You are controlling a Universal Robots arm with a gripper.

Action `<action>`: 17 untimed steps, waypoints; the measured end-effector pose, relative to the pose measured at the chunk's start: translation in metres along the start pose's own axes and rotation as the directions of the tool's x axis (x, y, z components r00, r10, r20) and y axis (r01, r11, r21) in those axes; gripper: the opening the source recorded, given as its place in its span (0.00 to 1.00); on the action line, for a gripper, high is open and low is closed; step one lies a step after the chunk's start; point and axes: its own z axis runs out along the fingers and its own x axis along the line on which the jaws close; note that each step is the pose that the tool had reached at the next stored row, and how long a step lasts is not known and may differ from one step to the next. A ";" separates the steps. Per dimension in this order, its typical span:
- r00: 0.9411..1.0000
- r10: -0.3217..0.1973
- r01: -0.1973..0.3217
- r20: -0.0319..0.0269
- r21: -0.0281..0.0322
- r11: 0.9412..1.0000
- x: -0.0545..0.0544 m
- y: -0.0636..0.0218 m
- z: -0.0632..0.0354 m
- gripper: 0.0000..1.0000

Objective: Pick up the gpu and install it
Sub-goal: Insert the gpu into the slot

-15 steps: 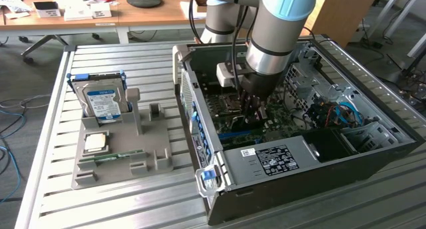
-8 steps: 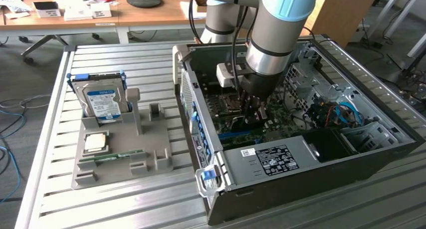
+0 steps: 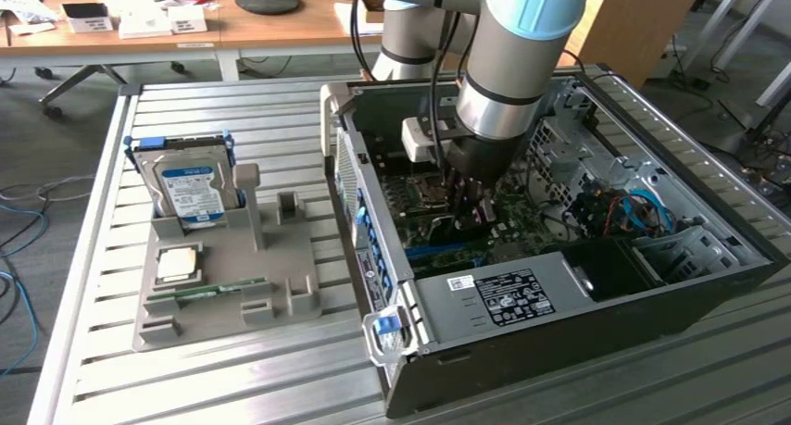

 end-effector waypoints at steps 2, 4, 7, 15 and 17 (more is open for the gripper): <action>1.000 0.000 0.000 0.000 0.000 1.000 0.000 0.0000 0.0000 0.27; 1.000 0.000 0.000 0.000 0.000 1.000 0.000 0.0000 0.0004 0.27; 1.000 0.000 0.000 0.000 0.000 1.000 0.000 0.0001 0.0014 0.27; 1.000 0.000 0.000 0.000 0.000 1.000 0.001 0.0004 0.0038 0.27; 1.000 0.000 0.000 0.000 0.000 1.000 0.001 0.0007 0.0045 0.27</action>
